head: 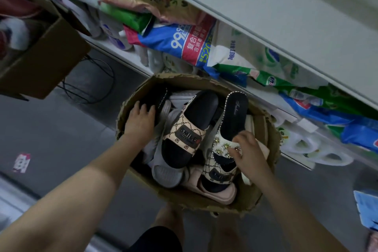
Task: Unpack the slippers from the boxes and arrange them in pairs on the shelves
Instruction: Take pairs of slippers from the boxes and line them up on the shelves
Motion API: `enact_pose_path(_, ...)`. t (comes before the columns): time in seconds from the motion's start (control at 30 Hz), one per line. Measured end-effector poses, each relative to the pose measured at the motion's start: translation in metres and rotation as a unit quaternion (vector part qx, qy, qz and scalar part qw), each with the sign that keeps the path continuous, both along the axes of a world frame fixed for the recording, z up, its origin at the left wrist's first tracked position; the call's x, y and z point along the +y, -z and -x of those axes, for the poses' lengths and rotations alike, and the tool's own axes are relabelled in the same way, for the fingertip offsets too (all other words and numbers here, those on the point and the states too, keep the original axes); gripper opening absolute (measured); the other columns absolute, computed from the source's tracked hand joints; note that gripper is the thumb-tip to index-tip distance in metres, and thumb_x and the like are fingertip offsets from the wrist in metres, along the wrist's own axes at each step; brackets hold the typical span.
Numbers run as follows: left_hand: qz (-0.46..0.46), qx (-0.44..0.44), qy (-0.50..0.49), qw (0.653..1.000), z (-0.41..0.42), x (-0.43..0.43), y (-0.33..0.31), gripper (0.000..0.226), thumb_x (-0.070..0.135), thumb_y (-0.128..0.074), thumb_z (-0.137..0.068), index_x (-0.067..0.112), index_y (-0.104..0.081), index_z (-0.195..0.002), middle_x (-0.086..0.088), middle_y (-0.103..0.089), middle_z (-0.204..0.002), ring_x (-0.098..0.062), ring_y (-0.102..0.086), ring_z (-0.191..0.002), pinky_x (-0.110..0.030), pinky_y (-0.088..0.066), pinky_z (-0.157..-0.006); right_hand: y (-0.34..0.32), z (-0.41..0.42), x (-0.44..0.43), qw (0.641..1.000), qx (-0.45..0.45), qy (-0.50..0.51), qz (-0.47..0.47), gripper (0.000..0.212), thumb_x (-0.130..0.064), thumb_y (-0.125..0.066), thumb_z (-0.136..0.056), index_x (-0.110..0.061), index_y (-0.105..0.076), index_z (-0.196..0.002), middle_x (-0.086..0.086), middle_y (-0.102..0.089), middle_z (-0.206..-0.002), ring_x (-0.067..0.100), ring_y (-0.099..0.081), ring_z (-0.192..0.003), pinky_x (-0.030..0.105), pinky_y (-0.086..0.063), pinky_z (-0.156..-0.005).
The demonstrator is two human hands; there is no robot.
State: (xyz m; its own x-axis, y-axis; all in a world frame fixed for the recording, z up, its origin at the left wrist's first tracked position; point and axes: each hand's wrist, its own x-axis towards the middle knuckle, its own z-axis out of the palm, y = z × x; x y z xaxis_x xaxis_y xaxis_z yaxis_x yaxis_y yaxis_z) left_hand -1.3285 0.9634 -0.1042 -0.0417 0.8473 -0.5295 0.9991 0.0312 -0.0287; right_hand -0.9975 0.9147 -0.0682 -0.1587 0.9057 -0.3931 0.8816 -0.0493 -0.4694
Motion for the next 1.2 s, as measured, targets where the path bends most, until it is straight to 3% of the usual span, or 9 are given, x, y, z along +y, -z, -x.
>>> enact_pose_path(0.17,-0.013,0.016,0.07,0.997,0.011,0.015,-0.011,0.036,0.029,-0.039,-0.098,0.015,-0.057,-0.126,-0.011,-0.056,-0.12,-0.031,-0.049,-0.114,-0.035,-0.03,-0.102,-0.001,0.001,0.0,1.0,0.002,0.01,-0.01,0.024,-0.021,-0.061,-0.094,-0.006,-0.058,-0.113,0.005,-0.048,-0.127,0.021,-0.052,-0.109,0.026,-0.037,-0.081)
enact_pose_path(0.3,-0.115,-0.065,0.038,0.99,-0.009,0.017,-0.038,0.031,0.024,-0.045,-0.096,0.015,-0.059,-0.122,-0.013,-0.058,-0.109,-0.032,-0.05,-0.102,-0.036,-0.033,-0.089,-0.018,0.002,0.004,0.999,0.004,0.009,-0.044,0.021,-0.02,-0.063,-0.093,-0.008,-0.058,-0.11,0.005,-0.051,-0.115,0.024,-0.056,-0.097,0.033,-0.044,-0.078)
enact_pose_path(0.53,-0.267,-0.212,0.067,0.938,-0.065,0.0,-0.084,0.033,0.029,-0.039,-0.09,0.016,-0.065,-0.106,-0.007,-0.057,-0.09,-0.029,-0.05,-0.084,-0.044,-0.044,-0.075,-0.046,-0.002,0.009,0.997,-0.007,0.036,-0.069,0.02,-0.029,-0.058,-0.094,-0.016,-0.057,-0.109,-0.001,-0.049,-0.11,0.016,-0.057,-0.081,0.03,-0.043,-0.069)
enact_pose_path(0.63,-0.222,-0.263,0.072,0.936,-0.092,-0.015,-0.077,0.024,0.022,-0.06,-0.082,0.016,-0.069,-0.103,-0.007,-0.06,-0.089,-0.031,-0.053,-0.084,-0.044,-0.048,-0.073,-0.039,-0.006,0.006,0.998,-0.016,0.041,-0.041,0.023,-0.028,-0.062,-0.091,-0.016,-0.057,-0.109,-0.001,-0.047,-0.115,0.019,-0.058,-0.091,0.028,-0.042,-0.073)
enact_pose_path(0.73,-0.161,-0.291,0.065,0.941,-0.105,-0.024,-0.055,0.037,0.017,-0.081,-0.068,0.014,-0.071,-0.103,-0.01,-0.061,-0.09,-0.034,-0.056,-0.084,-0.048,-0.051,-0.077,-0.026,-0.007,0.002,0.999,-0.012,0.047,0.0,0.029,-0.025,-0.07,-0.087,-0.016,-0.053,-0.109,0.0,-0.04,-0.124,0.016,-0.055,-0.097,0.021,-0.035,-0.077)
enact_pose_path(0.83,-0.143,-0.345,0.038,0.927,-0.107,-0.026,-0.045,0.056,0.017,-0.085,-0.066,0.012,-0.065,-0.118,-0.015,-0.057,-0.118,-0.035,-0.054,-0.104,-0.043,-0.049,-0.092,-0.014,-0.007,0.0,0.995,0.006,0.087,0.039,0.041,-0.03,-0.069,-0.089,-0.019,-0.048,-0.122,0.002,-0.037,-0.135,0.017,-0.056,-0.098,0.021,-0.035,-0.079)
enact_pose_path(0.97,-0.081,-0.369,-0.039,0.925,-0.101,-0.017,-0.046,0.068,0.029,-0.08,-0.075,0.015,-0.051,-0.135,-0.013,-0.036,-0.143,-0.027,-0.036,-0.131,-0.037,-0.033,-0.109,0.002,-0.006,-0.005,0.972,0.059,0.212,0.083,0.07,-0.044,-0.062,-0.092,-0.024,-0.027,-0.149,0.008,-0.04,-0.147,0.027,-0.05,-0.127,0.034,-0.041,-0.097)
enact_pose_path(1.07,-0.027,-0.356,-0.063,0.932,-0.094,-0.015,-0.045,0.068,0.041,-0.073,-0.08,0.023,-0.045,-0.139,-0.008,-0.043,-0.139,-0.026,-0.045,-0.125,-0.035,-0.037,-0.104,0.012,-0.005,-0.009,0.947,0.121,0.259,0.144,0.072,-0.052,-0.056,-0.092,-0.026,-0.024,-0.151,0.001,-0.044,-0.148,0.025,-0.046,-0.133,0.037,-0.04,-0.105)
enact_pose_path(1.2,0.027,-0.387,-0.132,0.912,-0.087,-0.021,-0.042,0.076,0.046,-0.074,-0.077,0.033,-0.036,-0.142,0.006,-0.052,-0.131,-0.016,-0.055,-0.11,-0.031,-0.045,-0.09,0.011,-0.005,-0.016,0.939,0.16,0.266,0.148,0.085,-0.062,-0.067,-0.078,-0.035,-0.027,-0.148,-0.009,-0.05,-0.142,0.015,-0.052,-0.125,0.04,-0.044,-0.105)
